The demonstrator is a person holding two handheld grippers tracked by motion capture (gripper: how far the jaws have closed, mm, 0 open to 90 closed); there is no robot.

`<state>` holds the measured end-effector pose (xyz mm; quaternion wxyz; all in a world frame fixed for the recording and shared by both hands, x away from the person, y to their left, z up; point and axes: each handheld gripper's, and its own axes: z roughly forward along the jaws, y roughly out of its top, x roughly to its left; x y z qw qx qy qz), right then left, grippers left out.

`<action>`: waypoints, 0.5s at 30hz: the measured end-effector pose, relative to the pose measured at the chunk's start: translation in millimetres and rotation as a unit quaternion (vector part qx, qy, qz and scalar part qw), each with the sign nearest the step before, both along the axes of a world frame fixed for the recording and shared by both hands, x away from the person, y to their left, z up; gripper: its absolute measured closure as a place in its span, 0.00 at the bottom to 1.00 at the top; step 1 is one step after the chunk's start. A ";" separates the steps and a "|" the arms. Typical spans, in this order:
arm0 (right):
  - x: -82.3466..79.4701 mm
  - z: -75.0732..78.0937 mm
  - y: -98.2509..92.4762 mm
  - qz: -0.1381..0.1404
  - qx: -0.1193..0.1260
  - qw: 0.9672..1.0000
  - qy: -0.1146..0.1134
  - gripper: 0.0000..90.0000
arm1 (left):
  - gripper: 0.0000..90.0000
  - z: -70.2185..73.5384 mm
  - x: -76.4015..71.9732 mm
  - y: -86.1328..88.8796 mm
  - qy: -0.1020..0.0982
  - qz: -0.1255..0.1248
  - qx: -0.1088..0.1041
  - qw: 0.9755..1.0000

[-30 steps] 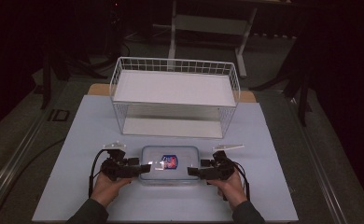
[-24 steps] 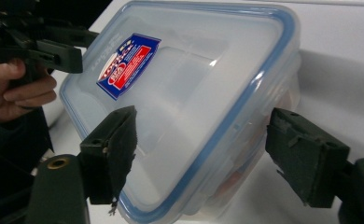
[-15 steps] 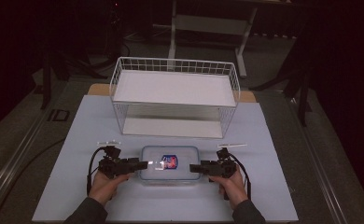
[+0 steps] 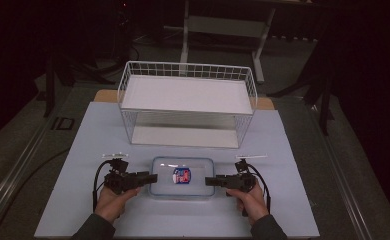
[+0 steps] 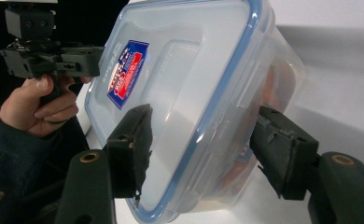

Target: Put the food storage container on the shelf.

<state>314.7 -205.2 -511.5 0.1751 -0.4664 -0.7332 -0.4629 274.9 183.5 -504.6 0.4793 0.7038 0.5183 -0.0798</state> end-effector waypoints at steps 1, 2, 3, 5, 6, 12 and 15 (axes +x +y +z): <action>-1.7 1.3 -0.1 0.001 -0.002 1.000 -0.005 0.45 | 0.57 0.9 -2.1 0.0 -0.003 -0.001 0.002 1.000; -3.5 2.8 -0.2 0.002 -0.002 1.000 -0.010 0.46 | 0.57 1.9 -4.1 0.0 -0.006 -0.003 0.006 1.000; -5.3 4.4 -0.4 0.003 -0.004 1.000 -0.015 0.47 | 0.57 2.8 -6.0 -0.3 -0.008 -0.004 0.007 1.000; -9.0 6.8 -0.8 0.005 -0.005 1.000 -0.028 0.49 | 0.57 3.6 -8.5 -0.3 -0.012 -0.006 0.011 1.000; -10.6 7.6 -1.5 0.006 -0.002 0.999 -0.035 0.50 | 0.56 3.7 -9.1 -0.1 -0.012 -0.007 0.012 1.000; -17.5 11.6 -0.3 0.012 -0.006 0.998 -0.065 0.50 | 0.54 4.1 -10.9 0.5 -0.021 -0.010 0.016 1.000; -18.6 12.5 0.8 0.017 -0.009 0.997 -0.081 0.50 | 0.48 1.5 -9.9 1.0 -0.012 -0.012 0.002 1.000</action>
